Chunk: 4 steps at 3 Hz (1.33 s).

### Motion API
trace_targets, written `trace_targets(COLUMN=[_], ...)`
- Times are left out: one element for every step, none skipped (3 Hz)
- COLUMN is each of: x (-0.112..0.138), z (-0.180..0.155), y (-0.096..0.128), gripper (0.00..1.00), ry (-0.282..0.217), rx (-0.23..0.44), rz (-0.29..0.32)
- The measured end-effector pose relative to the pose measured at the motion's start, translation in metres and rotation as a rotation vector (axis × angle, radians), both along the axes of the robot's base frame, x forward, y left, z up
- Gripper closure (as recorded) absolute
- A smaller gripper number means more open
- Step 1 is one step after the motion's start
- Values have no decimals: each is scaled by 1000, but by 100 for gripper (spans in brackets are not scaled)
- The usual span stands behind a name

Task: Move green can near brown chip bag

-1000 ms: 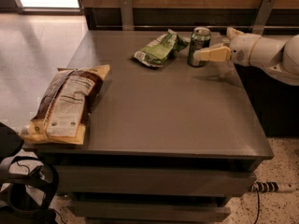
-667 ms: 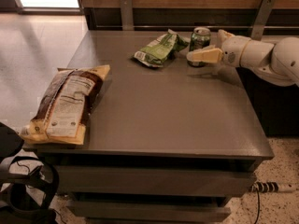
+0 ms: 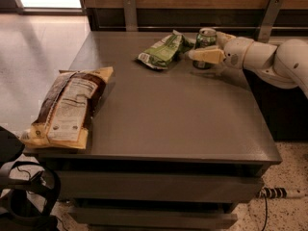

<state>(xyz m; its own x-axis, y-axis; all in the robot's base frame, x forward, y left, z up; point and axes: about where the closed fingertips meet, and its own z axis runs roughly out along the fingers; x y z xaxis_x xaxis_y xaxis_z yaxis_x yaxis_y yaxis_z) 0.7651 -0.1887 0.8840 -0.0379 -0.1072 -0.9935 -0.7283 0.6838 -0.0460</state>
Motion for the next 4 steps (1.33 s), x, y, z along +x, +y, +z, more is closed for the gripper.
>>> trace_targets(x=[1, 1, 2, -2], z=[-1, -1, -1, 7], y=[5, 7, 12, 12], gripper=[49, 72, 100, 100], ry=[1, 1, 2, 5], rx=[1, 2, 3, -1], rz=[6, 10, 17, 18])
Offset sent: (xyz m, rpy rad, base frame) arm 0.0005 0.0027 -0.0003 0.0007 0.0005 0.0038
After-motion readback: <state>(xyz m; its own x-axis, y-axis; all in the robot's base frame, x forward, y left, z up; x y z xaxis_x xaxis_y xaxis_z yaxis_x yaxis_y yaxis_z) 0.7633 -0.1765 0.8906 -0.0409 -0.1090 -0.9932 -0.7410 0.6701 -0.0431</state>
